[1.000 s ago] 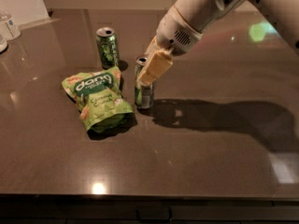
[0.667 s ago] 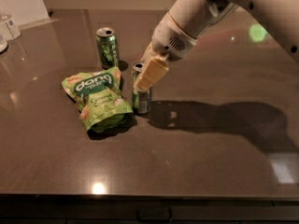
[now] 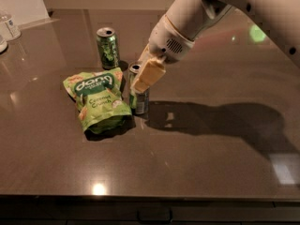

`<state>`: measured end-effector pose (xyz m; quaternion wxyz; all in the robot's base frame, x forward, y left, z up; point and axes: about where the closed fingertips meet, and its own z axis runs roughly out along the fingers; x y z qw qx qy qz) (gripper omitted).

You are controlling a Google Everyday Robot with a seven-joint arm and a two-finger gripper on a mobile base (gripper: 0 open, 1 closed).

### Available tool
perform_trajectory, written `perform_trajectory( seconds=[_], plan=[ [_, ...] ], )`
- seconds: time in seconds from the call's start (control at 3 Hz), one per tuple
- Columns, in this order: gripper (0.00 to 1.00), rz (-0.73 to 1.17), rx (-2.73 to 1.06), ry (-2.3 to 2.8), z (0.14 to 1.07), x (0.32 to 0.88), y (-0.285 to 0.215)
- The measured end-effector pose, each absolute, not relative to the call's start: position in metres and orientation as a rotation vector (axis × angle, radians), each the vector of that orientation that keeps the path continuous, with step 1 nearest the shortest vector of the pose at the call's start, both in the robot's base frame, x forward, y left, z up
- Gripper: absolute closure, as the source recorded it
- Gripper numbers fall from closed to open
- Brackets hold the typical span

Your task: Move redbull can near green rice chip bag

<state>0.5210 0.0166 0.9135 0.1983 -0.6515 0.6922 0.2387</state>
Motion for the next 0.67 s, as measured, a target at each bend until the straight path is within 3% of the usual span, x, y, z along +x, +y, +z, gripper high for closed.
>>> perform_trajectory(
  seconds=[0.33, 0.67],
  plan=[
    [0.05, 0.668, -1.825, 1.935, 0.9136, 0.5207, 0.0181],
    [0.0, 0.668, -1.827, 1.933, 0.9136, 0.5204, 0.0193]
  ],
)
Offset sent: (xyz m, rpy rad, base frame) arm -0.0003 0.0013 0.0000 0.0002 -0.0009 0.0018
